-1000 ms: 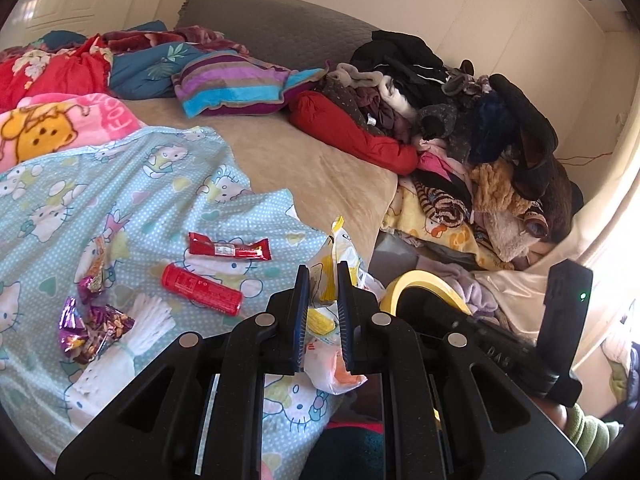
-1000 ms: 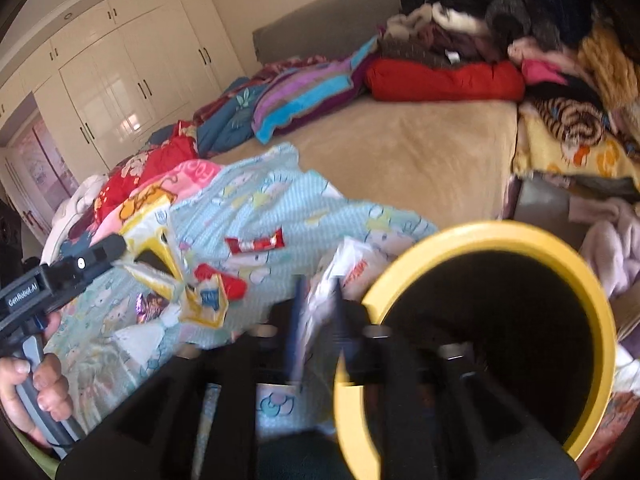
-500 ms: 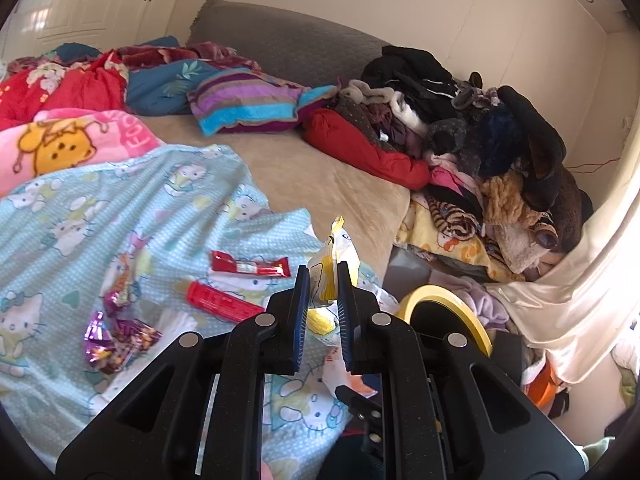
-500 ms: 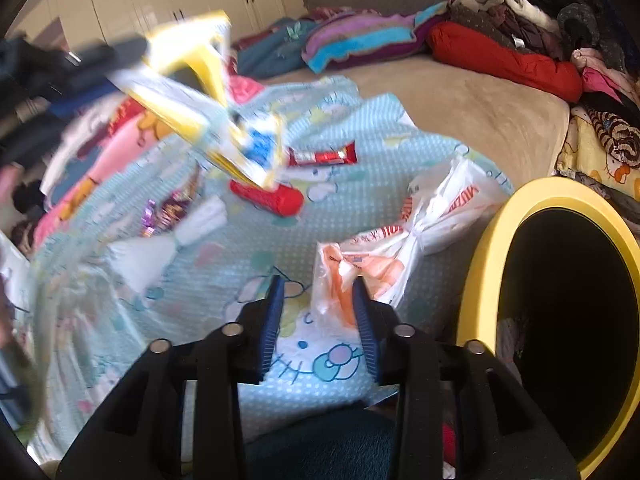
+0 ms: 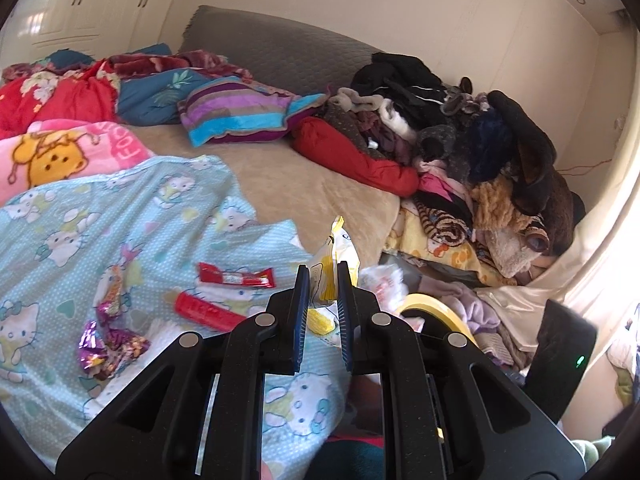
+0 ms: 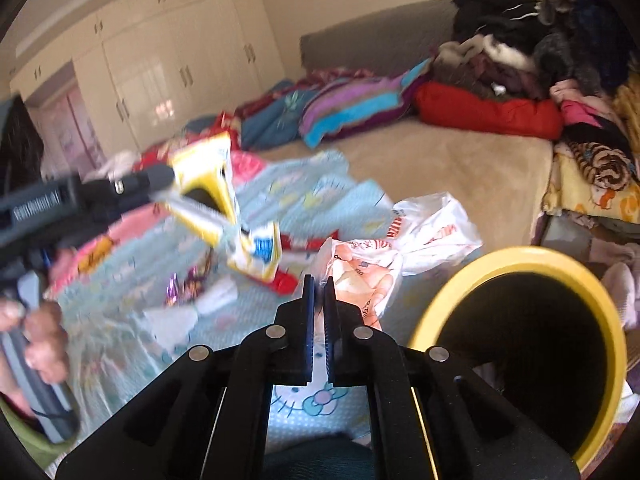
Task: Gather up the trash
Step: 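Carry both items over the yellow bin and open both tools to drop them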
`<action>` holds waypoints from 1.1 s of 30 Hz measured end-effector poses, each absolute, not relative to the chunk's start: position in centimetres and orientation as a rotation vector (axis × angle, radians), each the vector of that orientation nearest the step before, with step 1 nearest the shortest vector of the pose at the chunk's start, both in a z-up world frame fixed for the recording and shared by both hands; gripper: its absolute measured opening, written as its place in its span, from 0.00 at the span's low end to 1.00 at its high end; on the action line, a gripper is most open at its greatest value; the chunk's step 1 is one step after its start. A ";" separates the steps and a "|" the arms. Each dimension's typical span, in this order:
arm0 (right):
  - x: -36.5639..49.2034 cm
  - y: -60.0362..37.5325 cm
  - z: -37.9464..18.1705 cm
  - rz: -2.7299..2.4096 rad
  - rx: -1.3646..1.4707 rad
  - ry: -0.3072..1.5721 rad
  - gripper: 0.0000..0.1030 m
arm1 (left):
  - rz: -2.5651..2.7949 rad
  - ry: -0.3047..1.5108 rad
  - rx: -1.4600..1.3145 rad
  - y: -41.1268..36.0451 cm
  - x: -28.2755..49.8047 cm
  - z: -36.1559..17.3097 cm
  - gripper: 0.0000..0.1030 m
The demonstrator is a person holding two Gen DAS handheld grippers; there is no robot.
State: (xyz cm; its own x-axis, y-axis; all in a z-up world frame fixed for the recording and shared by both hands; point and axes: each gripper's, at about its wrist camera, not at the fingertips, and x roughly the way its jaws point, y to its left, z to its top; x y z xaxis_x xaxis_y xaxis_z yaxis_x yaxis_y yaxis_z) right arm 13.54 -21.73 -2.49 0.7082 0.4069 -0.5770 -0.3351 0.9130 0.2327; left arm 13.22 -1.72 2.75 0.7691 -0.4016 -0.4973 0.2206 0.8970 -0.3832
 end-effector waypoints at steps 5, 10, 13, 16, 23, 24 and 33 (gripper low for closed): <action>13.1 -25.2 -0.7 0.369 0.156 0.641 0.04 | -0.393 0.604 -0.296 -4.1 13.2 3.3 0.09; 12.4 -28.5 -0.2 0.326 0.185 0.644 0.04 | -0.436 0.616 -0.273 -6.4 13.2 3.1 0.08; 12.0 -30.1 -0.3 0.311 0.194 0.656 0.04 | -0.461 0.629 -0.257 -7.8 13.1 2.8 0.09; 11.7 -31.3 -0.5 0.295 0.190 0.661 0.04 | -0.484 0.638 -0.242 -9.0 12.9 2.4 0.09; 10.8 -34.0 -1.0 0.303 0.197 0.696 0.04 | -0.535 0.674 -0.209 -12.0 12.4 1.2 0.09; 10.7 -34.3 -1.1 0.307 0.187 0.703 0.04 | -0.543 0.680 -0.204 -12.6 12.2 1.0 0.09; 10.0 -36.7 -1.5 0.312 0.158 0.727 0.04 | -0.581 0.728 -0.153 -15.7 11.7 -0.8 0.09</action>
State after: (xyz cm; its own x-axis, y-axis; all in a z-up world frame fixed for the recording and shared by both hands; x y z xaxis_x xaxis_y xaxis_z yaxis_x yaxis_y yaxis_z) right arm 10.02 -36.70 -1.51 0.7040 0.3333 -0.6271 -0.2248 0.9422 0.2484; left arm 11.70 -15.71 -0.85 0.5975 -0.5499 -0.5836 0.4462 0.8327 -0.3278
